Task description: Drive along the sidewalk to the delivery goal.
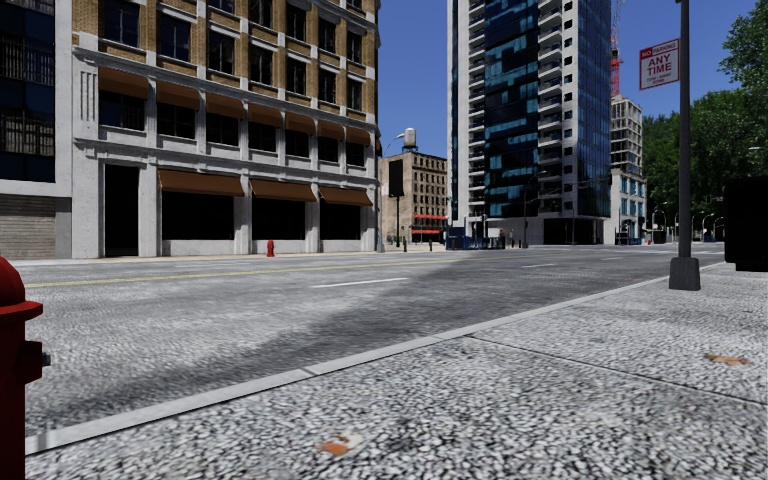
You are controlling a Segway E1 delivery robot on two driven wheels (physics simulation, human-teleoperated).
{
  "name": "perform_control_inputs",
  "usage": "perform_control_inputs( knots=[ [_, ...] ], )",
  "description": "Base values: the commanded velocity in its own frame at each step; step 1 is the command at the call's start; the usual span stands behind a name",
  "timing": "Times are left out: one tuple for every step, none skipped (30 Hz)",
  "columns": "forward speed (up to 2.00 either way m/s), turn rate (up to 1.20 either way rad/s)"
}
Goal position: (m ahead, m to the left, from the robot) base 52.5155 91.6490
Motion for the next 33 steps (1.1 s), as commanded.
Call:
perform_control_inputs(
  knots=[
    [0.00, 0.00],
    [0.00, 0.00],
    [0.00, 0.00],
    [0.00, 0.00],
    [0.00, 0.00],
    [0.00, 0.00],
    [0.00, 0.00],
    [0.00, 0.00],
    [0.00, 0.00],
    [0.00, 0.00],
    [0.00, 0.00],
    [0.00, 0.00],
    [0.00, 0.00],
    [0.00, 0.00],
    [0.00, 0.00],
    [0.00, 0.00],
    [0.00, 0.00],
    [0.00, 0.00],
    [0.00, 0.00],
    [0.00, 0.00],
    [0.00, 0.00],
    [0.00, 0.00],
    [0.00, 0.00],
    [0.00, 0.00],
    [0.00, 0.00],
    [0.00, 0.00],
    [0.00, 0.00],
    [0.00, 0.00],
    [0.00, 0.00],
    [0.00, 0.00],
    [0.00, -0.11],
    [0.00, -0.32],
    [0.00, -0.45]
  ],
)
